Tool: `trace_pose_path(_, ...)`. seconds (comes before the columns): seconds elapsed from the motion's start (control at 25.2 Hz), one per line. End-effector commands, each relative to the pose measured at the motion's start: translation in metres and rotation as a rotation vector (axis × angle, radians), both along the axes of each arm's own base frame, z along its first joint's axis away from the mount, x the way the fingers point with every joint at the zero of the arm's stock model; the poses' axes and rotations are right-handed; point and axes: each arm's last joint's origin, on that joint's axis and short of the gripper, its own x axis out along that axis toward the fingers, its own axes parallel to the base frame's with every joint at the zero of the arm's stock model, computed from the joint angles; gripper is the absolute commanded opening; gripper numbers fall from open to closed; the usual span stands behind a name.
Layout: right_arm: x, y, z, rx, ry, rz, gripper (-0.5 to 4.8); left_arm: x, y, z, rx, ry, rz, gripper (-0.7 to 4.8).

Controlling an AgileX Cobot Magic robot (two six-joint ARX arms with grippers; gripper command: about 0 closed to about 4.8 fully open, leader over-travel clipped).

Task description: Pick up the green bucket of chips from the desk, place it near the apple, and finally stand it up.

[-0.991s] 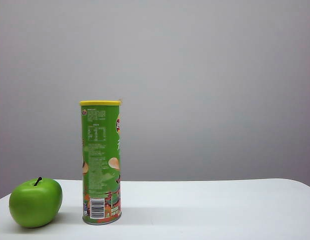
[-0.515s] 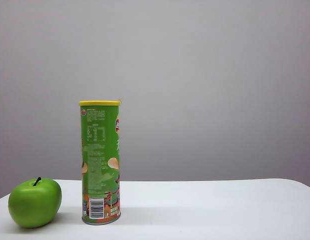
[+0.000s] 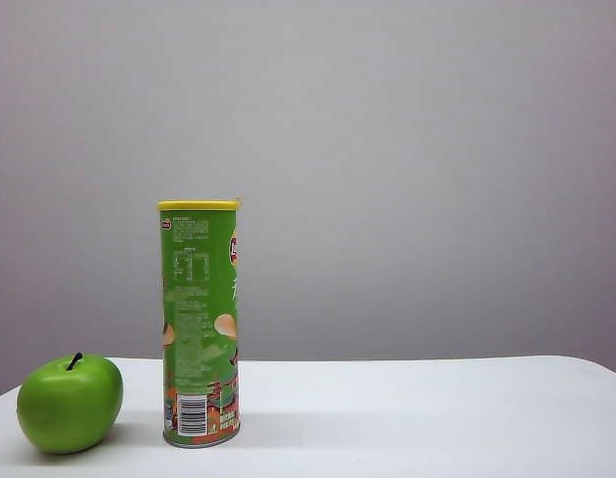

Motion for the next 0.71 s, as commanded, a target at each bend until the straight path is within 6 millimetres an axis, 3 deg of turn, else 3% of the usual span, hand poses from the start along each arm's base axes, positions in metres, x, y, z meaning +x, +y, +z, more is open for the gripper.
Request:
trace_pose_path(0.04, 0.0003, 0.001, -0.0022, 0.004, 0.008, 0.031, 0.0, 0.0001, 0.0, 0.0017, -0.006, -0.009, 0.0, -0.04)
trace_pose_path(0.71, 0.0004, 0.001, -0.0017, 0.075, -0.001, 0.022, 0.0, 0.0, 0.0, 0.0018, -0.005, -0.01, 0.0, -0.04)
